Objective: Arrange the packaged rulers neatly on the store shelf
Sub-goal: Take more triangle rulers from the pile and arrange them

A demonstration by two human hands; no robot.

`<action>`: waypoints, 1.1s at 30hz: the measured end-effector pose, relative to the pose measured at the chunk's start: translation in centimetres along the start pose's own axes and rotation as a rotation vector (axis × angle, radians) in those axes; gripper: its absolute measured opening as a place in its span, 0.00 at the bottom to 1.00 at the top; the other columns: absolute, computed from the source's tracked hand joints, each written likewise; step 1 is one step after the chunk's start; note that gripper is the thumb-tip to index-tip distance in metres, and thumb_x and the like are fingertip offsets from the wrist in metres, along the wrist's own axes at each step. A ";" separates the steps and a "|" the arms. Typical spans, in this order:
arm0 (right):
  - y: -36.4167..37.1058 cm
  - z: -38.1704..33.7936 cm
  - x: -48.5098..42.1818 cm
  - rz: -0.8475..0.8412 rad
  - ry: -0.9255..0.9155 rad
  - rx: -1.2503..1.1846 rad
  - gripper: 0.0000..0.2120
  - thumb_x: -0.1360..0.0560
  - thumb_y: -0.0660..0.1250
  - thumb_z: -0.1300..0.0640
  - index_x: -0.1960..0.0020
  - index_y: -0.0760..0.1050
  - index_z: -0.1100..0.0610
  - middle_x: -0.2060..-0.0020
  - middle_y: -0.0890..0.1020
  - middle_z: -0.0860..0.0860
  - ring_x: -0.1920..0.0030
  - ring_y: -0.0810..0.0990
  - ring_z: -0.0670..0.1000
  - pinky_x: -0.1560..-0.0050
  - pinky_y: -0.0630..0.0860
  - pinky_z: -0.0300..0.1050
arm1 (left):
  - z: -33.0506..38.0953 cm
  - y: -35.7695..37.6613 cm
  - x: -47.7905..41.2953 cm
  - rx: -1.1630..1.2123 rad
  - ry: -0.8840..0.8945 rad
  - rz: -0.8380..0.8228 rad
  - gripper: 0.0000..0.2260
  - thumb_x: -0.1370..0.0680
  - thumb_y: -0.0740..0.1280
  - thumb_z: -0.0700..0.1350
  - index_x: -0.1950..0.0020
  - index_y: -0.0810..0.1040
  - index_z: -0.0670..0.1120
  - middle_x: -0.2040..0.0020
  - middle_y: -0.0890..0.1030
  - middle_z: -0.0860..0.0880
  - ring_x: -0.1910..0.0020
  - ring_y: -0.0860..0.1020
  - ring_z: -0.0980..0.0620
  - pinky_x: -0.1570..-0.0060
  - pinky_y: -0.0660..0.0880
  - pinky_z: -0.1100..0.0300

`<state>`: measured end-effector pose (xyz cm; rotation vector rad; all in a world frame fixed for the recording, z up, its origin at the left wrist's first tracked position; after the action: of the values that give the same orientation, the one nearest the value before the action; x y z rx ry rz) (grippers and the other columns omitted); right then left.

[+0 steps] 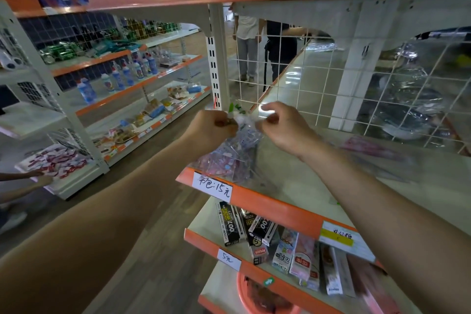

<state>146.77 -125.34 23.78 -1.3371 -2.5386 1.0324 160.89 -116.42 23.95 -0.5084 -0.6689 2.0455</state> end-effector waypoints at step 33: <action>-6.3 6.7 3.1 0.198 0.348 -1.099 0.05 0.25 0.66 0.67 0.57 0.79 0.60 0.62 0.85 0.55 0.63 0.83 0.49 0.61 0.80 0.39 | 5.8 8.1 -0.2 0.442 -0.072 -0.281 0.07 0.23 0.67 0.41 0.55 0.82 0.39 0.63 0.80 0.45 0.65 0.78 0.51 0.61 0.76 0.59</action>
<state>137.94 -128.92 21.79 -1.7348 -2.7243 -0.7205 152.54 -121.79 23.35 -0.0779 -0.2922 1.8727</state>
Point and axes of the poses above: each hand's wrist, its own x-axis away from the middle knuckle, its own y-axis out of the palm, z = x × y, the point moved 3 cm from there along -x, towards the middle knuckle
